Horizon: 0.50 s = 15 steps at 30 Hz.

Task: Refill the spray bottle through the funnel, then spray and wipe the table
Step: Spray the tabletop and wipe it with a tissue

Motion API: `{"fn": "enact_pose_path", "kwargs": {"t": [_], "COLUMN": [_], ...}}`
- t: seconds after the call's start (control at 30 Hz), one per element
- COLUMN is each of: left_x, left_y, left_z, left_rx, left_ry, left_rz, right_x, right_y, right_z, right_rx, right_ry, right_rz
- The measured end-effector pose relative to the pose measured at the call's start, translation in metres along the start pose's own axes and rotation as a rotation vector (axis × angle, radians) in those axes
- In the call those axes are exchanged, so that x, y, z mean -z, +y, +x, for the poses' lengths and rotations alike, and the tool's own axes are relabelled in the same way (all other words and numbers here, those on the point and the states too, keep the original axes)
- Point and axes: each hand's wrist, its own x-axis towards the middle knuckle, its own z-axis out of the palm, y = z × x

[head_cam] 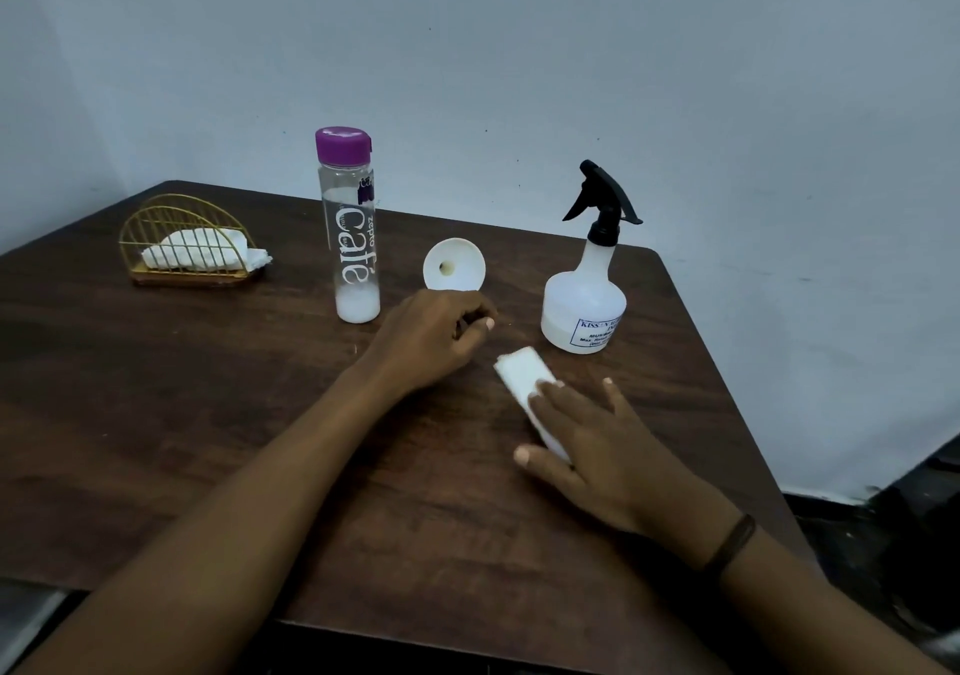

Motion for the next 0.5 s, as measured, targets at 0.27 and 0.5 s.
{"fn": "enact_pose_path", "kwargs": {"t": [0.27,0.5], "left_x": [0.0,-0.002], "left_y": [0.006,0.008], "left_z": [-0.002,-0.004], "left_rx": [-0.006,-0.024], "left_ry": [-0.019,-0.053], "left_rz": [0.013,0.052], "right_x": [-0.006,0.004], "right_y": [-0.02,0.0], "right_z": [0.006,-0.007], "right_rx": [0.165,0.028], "right_ry": [0.006,0.044], "right_rz": [0.013,-0.035]}}
